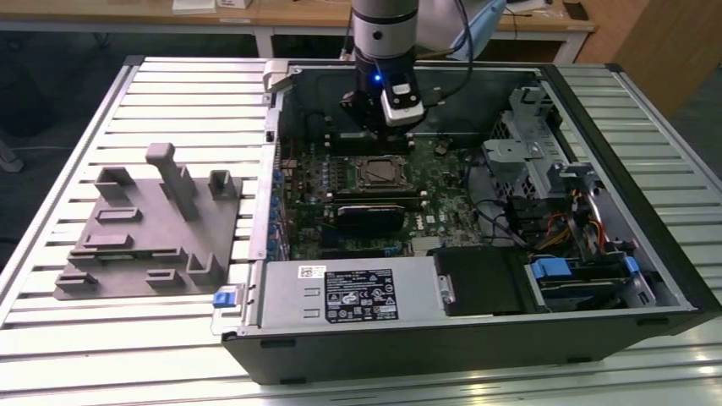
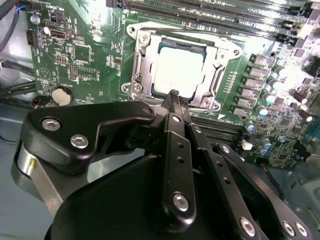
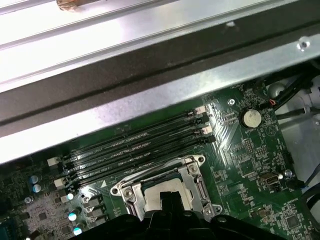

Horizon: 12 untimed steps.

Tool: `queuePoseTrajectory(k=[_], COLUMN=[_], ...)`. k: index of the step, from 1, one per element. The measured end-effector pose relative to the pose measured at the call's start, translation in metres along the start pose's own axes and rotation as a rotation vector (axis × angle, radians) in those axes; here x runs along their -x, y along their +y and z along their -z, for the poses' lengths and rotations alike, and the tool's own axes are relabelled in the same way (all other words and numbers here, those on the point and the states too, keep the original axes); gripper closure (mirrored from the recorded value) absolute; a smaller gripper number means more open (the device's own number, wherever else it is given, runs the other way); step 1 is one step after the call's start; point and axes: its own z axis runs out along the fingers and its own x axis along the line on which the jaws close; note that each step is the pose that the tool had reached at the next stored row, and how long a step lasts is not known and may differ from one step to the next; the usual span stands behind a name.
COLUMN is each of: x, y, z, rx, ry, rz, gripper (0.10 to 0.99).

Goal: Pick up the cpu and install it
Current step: 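Install the first cpu locking lever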

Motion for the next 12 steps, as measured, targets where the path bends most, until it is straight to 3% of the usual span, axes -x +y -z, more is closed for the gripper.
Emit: queuePoseTrajectory(k=[12], x=[0.0065], y=[-0.0141], z=[0.0002], rx=[-0.001], ry=[-0.0004], rz=[0.000], gripper=[0.980])
